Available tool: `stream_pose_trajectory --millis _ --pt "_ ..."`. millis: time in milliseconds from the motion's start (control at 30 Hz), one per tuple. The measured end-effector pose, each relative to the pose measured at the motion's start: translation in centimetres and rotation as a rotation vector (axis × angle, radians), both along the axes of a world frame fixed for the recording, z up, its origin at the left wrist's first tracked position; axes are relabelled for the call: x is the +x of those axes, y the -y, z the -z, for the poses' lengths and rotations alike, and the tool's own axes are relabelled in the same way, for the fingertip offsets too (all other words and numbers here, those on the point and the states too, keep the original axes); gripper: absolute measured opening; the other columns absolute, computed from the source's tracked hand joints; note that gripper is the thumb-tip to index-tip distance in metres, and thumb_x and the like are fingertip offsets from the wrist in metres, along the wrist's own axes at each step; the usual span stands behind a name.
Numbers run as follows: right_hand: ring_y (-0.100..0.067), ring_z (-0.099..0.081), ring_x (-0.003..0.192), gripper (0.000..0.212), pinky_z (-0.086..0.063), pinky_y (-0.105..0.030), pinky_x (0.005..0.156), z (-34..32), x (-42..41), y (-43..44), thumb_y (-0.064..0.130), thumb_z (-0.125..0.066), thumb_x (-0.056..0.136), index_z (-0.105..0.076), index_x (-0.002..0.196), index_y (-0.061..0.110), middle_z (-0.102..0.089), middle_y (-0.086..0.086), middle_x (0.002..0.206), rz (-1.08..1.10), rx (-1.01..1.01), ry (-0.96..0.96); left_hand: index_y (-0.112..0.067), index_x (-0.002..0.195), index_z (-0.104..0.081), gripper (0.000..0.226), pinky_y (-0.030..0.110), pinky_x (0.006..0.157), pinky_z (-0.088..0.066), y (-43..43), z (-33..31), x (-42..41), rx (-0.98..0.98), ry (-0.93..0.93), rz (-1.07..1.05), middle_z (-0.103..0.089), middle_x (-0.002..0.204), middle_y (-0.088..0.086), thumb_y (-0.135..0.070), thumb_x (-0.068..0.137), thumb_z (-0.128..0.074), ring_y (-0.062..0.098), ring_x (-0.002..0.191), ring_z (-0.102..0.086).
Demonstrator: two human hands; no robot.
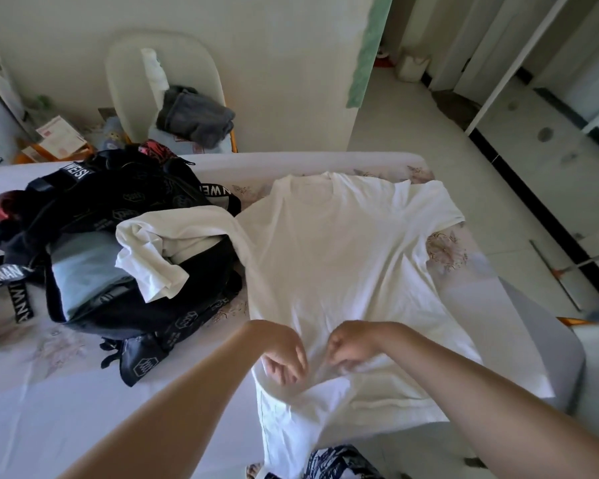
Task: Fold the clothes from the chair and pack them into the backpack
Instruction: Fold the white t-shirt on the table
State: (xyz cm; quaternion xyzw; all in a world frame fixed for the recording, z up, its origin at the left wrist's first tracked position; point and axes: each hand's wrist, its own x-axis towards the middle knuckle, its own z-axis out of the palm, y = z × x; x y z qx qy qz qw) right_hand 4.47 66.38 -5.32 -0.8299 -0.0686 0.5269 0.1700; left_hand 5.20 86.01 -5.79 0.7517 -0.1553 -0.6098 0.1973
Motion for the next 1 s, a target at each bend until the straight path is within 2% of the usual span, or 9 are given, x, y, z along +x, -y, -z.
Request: stream_pose_trajectory --millis 133,233,367,433,533,700,800,900,1000 --pt "-0.018 -0.061 0.109 0.025 -0.047 -0.031 0.094 -1.5 2.6 3.5 0.022 -0.045 0.098 -0.069 0.105 0.018 -0.066 0.002 0.112 0.139 -0.034 0.366 -0.029 0.103 -0.071 0.016 0.025 0.09 -0.05 2.0 -0.6 3.2 -0.104 0.495 -0.216 -0.068 0.11 -0.008 -0.022 0.092 -0.061 0.012 0.1 -0.067" --pt "-0.019 -0.062 0.105 0.018 -0.051 -0.036 0.09 -0.9 4.3 8.3 0.026 -0.045 0.098 -0.063 0.101 0.027 -0.066 0.007 0.107 0.319 -0.127 0.53 -0.025 0.109 -0.07 0.021 0.024 0.092 -0.046 4.5 -0.7 5.1 -0.135 0.619 -0.267 -0.067 0.116 -0.005 -0.018 0.095 -0.056 0.015 0.109 -0.061" --pt "-0.02 -0.06 0.113 0.026 -0.047 -0.032 0.089 0.9 5.9 14.3 0.027 -0.047 0.098 -0.062 0.119 0.027 -0.062 0.004 0.125 0.466 -0.286 0.659 -0.028 0.116 -0.066 0.027 0.025 0.098 -0.044 9.3 0.3 7.3 -0.178 0.653 -0.292 -0.065 0.125 -0.005 -0.018 0.095 -0.052 0.015 0.115 -0.059" --pt "-0.022 -0.058 0.114 0.029 -0.047 -0.035 0.088 2.4 7.0 16.9 0.033 -0.046 0.099 -0.06 0.123 0.023 -0.059 0.001 0.127 0.482 -0.343 0.669 -0.027 0.123 -0.062 0.031 0.025 0.101 -0.041 12.0 1.2 8.1 -0.206 0.675 -0.283 -0.06 0.132 -0.004 -0.018 0.096 -0.051 0.015 0.12 -0.056" --pt "-0.024 -0.061 0.101 0.028 -0.044 -0.033 0.073 4.9 8.8 19.1 0.043 -0.047 0.096 -0.06 0.107 0.021 -0.059 0.001 0.11 0.466 -0.386 0.675 -0.03 0.133 -0.054 0.037 0.03 0.108 -0.037 16.0 2.5 9.3 -0.21 0.735 -0.251 -0.05 0.141 -0.004 -0.021 0.097 -0.049 0.017 0.131 -0.044" --pt "-0.021 -0.06 0.083 0.021 -0.041 -0.03 0.067 5.9 9.8 21.7 0.035 -0.043 0.099 -0.051 0.082 0.024 -0.058 0.004 0.082 0.329 -0.336 0.654 -0.029 0.147 -0.038 0.051 0.034 0.115 -0.028 22.0 4.6 11.8 -0.182 0.882 -0.21 -0.034 0.155 -0.005 -0.027 0.098 -0.05 0.016 0.143 -0.026" --pt "-0.019 -0.055 0.073 0.012 -0.042 -0.029 0.064 5.5 9.5 25.8 0.027 -0.048 0.088 -0.055 0.082 0.019 -0.055 0.005 0.078 0.23 -0.371 0.436 -0.033 0.155 -0.018 0.063 0.038 0.12 -0.014 25.3 5.4 13.5 -0.133 0.957 -0.089 -0.008 0.164 -0.002 -0.035 0.1 -0.047 0.019 0.151 -0.004" --pt "-0.022 -0.063 0.078 0.025 -0.05 -0.03 0.068 4.4 9.9 28.8 0.039 -0.053 0.081 -0.064 0.079 0.017 -0.064 0.001 0.081 0.103 -0.345 0.194 -0.037 0.156 -0.005 0.074 0.044 0.122 -0.003 27.8 6.4 14.2 -0.05 0.89 0.136 0.012 0.165 0.002 -0.05 0.097 -0.048 0.025 0.151 0.009" --pt "-0.02 -0.06 0.07 0.036 -0.038 -0.028 0.057 3.5 12.2 30.3 0.049 -0.049 0.086 -0.053 0.068 0.019 -0.056 0.005 0.068 0.19 -0.303 0.501 -0.04 0.152 -0.024 0.069 0.046 0.12 -0.01 29.4 6.9 14.9 -0.046 0.905 0.221 0.0 0.164 0.004 -0.059 0.091 -0.051 0.027 0.15 -0.002"
